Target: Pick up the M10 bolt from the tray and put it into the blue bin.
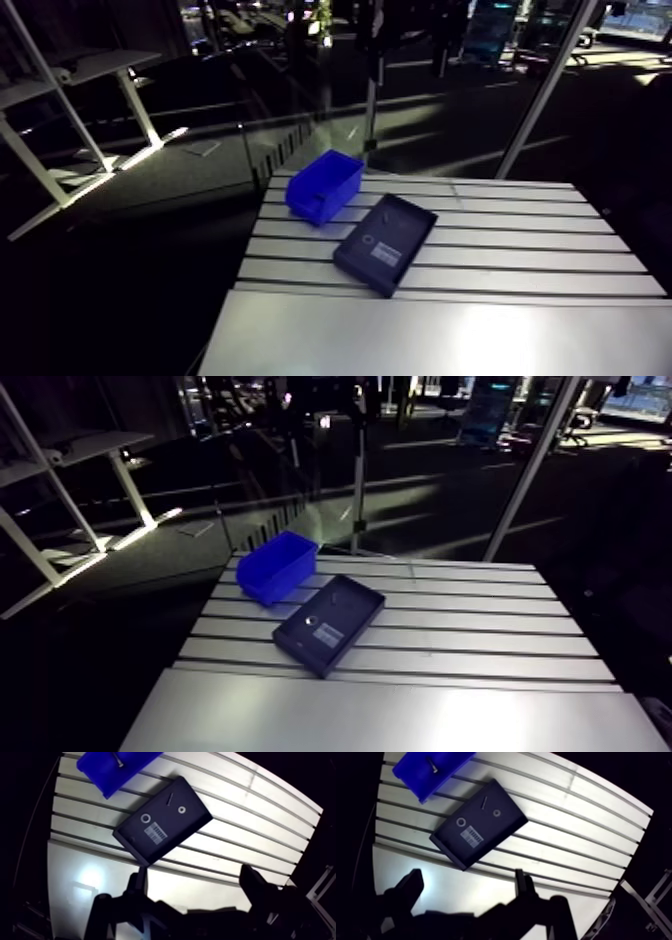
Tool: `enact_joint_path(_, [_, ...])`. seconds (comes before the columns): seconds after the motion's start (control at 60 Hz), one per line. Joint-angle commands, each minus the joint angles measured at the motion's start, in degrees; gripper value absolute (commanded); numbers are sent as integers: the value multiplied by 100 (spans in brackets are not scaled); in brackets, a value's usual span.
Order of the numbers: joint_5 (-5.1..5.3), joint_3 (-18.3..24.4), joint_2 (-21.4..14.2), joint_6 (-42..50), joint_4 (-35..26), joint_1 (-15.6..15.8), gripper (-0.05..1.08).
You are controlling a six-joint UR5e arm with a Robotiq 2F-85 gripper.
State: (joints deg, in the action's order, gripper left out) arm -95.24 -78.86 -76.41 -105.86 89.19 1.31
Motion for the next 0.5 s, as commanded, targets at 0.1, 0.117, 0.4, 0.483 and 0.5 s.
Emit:
enact_joint_path(0.1, [15,30,-625,708,-666,-1400,1])
enact_joint_path(0.117, [48,33,-633,711,-670,-1427,1])
enact_joint_path(0.4, [360,260,-757,720,-772,-1432,1])
enact_joint_path(0.483, [531,288,-757,728,-820,-1423,1])
enact_joint_path(0.5, [531,288,-757,728,-820,-1423,1])
